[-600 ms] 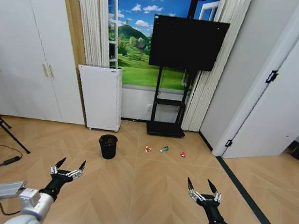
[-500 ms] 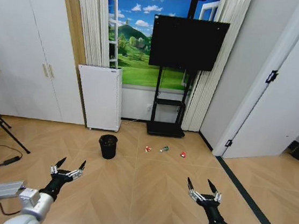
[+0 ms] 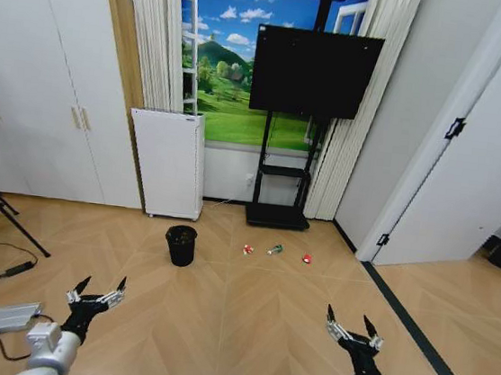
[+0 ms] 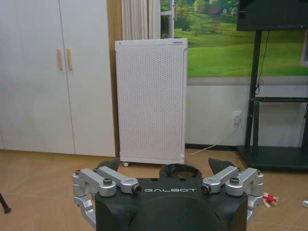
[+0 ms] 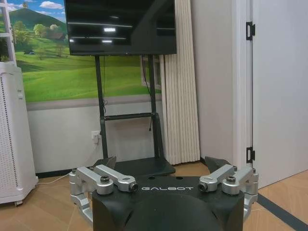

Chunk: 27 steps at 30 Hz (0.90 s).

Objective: Pick up the trash bin and place the garbage on the floor into it.

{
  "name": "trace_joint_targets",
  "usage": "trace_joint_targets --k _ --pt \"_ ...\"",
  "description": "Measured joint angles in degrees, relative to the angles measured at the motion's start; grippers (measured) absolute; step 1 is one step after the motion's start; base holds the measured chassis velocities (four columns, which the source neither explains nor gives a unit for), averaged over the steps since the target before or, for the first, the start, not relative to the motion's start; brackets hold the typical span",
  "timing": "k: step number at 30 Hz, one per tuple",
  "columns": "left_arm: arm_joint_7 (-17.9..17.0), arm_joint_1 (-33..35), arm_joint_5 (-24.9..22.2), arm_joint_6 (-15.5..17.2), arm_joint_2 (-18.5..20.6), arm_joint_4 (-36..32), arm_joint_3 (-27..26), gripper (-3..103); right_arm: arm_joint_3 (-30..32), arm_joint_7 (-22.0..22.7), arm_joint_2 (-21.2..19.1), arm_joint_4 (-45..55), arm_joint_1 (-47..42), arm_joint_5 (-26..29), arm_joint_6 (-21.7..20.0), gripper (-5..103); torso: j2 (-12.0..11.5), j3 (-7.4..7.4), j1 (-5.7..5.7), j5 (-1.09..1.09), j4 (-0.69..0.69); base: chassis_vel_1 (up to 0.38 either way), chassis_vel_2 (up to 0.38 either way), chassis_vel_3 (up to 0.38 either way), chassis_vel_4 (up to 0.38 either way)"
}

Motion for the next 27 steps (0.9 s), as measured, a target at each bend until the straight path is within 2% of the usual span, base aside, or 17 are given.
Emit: trace_joint_targets --k 7,10,27 --pt "-0.7 0.1 0.8 0.2 -0.4 -0.2 0.0 100 0.0 0.5 0.1 0.2 0.0 -0.2 -0.1 100 0.0 0.0 0.0 0.0 0.0 0.0 0.0 0.0 0.0" --pt "-0.9 0.1 1.8 0.8 -0.5 -1.2 0.3 100 -0.3 1.3 0.2 1.0 0.1 -0.4 -1.4 100 0.0 0.0 0.0 0.0 0.0 0.0 0.0 0.0 0.0" --pt "-0.3 -0.5 1.9 1.0 0.1 -1.9 0.7 100 -0.2 -1.4 0.3 0.9 0.1 -1.5 -1.7 100 0.0 0.0 0.0 0.0 -0.01 0.0 0.0 0.0 0.0"
